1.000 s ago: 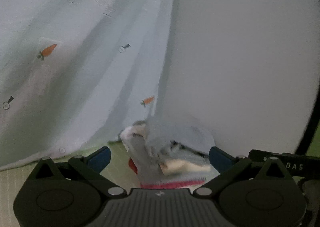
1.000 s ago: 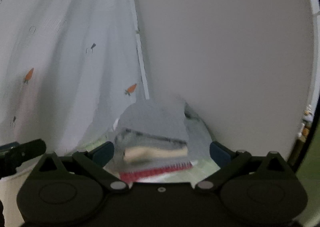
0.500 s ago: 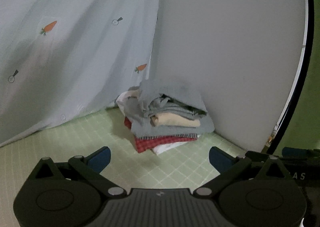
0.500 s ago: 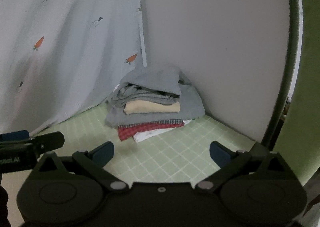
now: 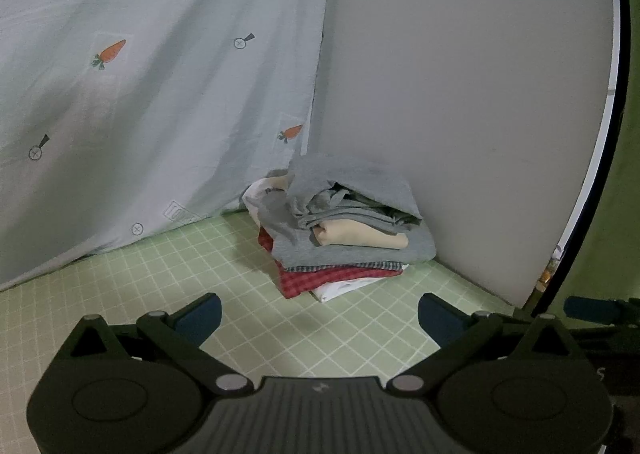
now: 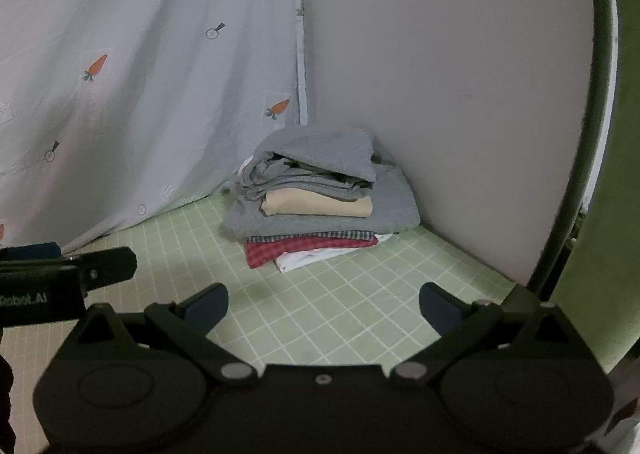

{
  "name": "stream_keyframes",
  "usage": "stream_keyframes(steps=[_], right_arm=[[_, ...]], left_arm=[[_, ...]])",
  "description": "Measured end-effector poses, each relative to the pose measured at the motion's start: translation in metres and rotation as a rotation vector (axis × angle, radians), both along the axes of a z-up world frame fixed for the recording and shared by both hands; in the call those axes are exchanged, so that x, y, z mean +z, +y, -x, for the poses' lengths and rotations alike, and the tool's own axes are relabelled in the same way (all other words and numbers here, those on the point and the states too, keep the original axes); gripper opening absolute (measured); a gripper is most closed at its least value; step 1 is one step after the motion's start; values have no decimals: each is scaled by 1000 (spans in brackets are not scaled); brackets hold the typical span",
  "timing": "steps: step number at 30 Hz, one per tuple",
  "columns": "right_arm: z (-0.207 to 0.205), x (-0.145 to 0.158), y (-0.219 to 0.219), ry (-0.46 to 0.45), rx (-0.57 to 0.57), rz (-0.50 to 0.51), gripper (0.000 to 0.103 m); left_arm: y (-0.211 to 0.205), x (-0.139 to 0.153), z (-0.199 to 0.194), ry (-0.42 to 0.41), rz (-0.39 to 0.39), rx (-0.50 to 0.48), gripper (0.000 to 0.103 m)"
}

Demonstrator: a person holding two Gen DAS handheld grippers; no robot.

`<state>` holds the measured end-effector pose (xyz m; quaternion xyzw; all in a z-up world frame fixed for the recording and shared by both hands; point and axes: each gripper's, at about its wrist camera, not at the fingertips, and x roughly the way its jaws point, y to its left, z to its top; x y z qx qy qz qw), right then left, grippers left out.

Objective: Fold clothes

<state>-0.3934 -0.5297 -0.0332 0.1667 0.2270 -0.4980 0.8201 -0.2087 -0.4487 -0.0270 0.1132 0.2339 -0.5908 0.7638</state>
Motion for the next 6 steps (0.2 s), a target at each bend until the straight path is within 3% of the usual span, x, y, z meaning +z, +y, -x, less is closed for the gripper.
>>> stream_keyframes(steps=[6], right_arm=[[-1, 0, 1, -4, 0, -3, 103]], left_arm=[[2, 0, 0, -9, -3, -5, 103]])
